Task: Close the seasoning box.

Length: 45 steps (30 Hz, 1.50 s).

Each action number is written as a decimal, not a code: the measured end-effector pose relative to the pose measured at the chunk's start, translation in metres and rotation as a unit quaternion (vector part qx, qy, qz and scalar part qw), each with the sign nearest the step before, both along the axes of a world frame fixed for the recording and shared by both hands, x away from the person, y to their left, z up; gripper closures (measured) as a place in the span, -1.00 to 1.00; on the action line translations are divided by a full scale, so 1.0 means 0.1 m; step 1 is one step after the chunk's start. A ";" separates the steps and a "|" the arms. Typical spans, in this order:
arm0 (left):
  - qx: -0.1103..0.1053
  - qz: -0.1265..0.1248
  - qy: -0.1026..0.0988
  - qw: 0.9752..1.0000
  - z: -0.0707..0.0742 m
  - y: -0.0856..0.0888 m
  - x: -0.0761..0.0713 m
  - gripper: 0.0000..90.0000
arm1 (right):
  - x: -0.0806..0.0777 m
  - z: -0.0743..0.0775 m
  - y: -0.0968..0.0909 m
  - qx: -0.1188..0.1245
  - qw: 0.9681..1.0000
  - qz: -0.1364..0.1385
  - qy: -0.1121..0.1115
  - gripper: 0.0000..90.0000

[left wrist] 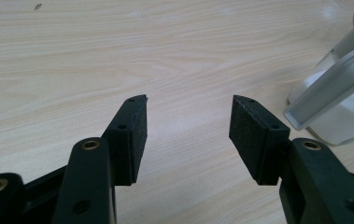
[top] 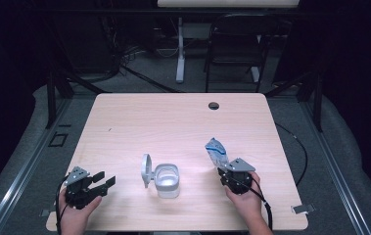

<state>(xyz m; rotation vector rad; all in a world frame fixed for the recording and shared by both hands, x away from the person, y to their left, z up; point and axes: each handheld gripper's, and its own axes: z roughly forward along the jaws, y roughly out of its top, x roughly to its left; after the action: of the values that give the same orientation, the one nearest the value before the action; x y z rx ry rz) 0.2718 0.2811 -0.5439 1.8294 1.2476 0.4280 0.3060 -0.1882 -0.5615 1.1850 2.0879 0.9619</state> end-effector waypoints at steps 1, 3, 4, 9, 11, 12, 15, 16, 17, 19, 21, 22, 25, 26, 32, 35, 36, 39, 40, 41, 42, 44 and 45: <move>0.001 -0.001 0.000 1.000 0.00 0.00 0.00 0.04 | 0.00 0.00 0.00 0.003 1.000 0.000 0.000 0.52; -0.001 -0.001 -0.001 1.000 0.00 0.00 0.00 0.04 | 0.00 -0.01 -0.02 0.007 1.000 -0.002 0.001 0.52; 0.000 -0.001 -0.001 1.000 0.00 0.00 0.00 0.04 | 0.00 -0.02 -0.02 0.010 1.000 -0.003 -0.002 0.52; 0.000 0.000 0.000 1.000 0.00 0.00 0.00 0.04 | -0.02 -0.04 -0.05 0.013 1.000 -0.003 0.000 0.49; 0.000 -0.001 0.001 1.000 0.00 -0.01 0.00 0.04 | -0.03 -0.04 -0.06 0.008 1.000 -0.002 0.003 0.48; 0.001 -0.001 0.001 1.000 0.00 -0.01 0.00 0.04 | -0.03 -0.04 -0.07 0.011 1.000 -0.003 0.002 0.47; 0.000 -0.002 0.000 1.000 -0.01 -0.01 0.00 0.04 | -0.04 -0.05 -0.09 0.012 1.000 -0.003 0.003 0.44; 0.000 -0.002 0.000 1.000 -0.01 -0.01 0.00 0.04 | -0.04 -0.05 -0.09 0.014 1.000 -0.004 0.003 0.43; 0.000 -0.002 0.000 1.000 -0.01 -0.01 0.00 0.04 | -0.04 -0.05 -0.10 0.016 1.000 -0.005 0.003 0.42; 0.000 -0.002 0.000 1.000 -0.01 -0.01 0.00 0.04 | -0.04 -0.06 -0.10 0.020 1.000 -0.009 0.000 0.39; -0.001 -0.002 0.001 1.000 -0.01 -0.02 0.00 0.04 | -0.05 -0.07 -0.12 0.019 1.000 -0.008 0.002 0.34; -0.001 -0.001 0.001 1.000 -0.01 -0.02 0.00 0.04 | -0.05 -0.07 -0.12 0.020 1.000 -0.009 0.003 0.33; 0.000 -0.001 0.002 1.000 -0.01 -0.02 0.00 0.04 | -0.07 -0.07 -0.14 0.021 1.000 -0.012 0.002 0.30; 0.000 -0.001 0.002 1.000 -0.01 -0.02 0.00 0.04 | -0.07 -0.07 -0.15 0.023 1.000 -0.013 0.003 0.29; 0.000 -0.001 0.001 1.000 -0.01 -0.02 0.00 0.04 | -0.10 -0.08 -0.19 0.023 1.000 -0.011 0.003 0.22; 0.003 -0.004 0.005 1.000 0.00 -0.02 0.00 0.04 | -0.11 -0.08 -0.19 0.028 1.000 -0.013 0.003 0.13; 0.003 -0.005 0.005 1.000 0.00 -0.02 0.00 0.04 | -0.12 -0.08 -0.19 0.029 1.000 -0.012 0.003 0.11; 0.002 -0.005 0.003 1.000 0.00 -0.02 0.00 0.04 | -0.13 -0.09 -0.20 0.028 1.000 -0.011 0.003 0.07; 0.002 -0.005 0.003 1.000 0.00 -0.02 0.00 0.04 | -0.13 -0.09 -0.20 0.030 0.999 -0.012 0.002 0.05; 0.001 -0.005 0.002 1.000 0.00 -0.03 0.00 0.04 | -0.13 -0.09 -0.20 0.030 0.999 -0.012 0.002 0.05; 0.001 -0.005 0.002 1.000 0.00 -0.03 0.00 0.04 | -0.14 -0.09 -0.20 0.032 0.999 -0.013 -0.001 0.02; 0.000 -0.004 0.001 1.000 0.01 -0.03 -0.01 0.04 | -0.15 -0.09 -0.21 0.030 0.999 -0.014 -0.001 0.01; 0.002 -0.005 0.003 1.000 0.01 -0.02 -0.01 0.04 | -0.15 -0.09 -0.21 0.033 0.999 -0.015 -0.002 0.00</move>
<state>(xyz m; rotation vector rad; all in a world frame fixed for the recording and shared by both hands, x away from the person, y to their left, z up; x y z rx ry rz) 0.2708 0.2790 -0.5426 1.8414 1.2428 0.4207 0.2913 -0.2088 -0.5709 1.2424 2.0431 1.0261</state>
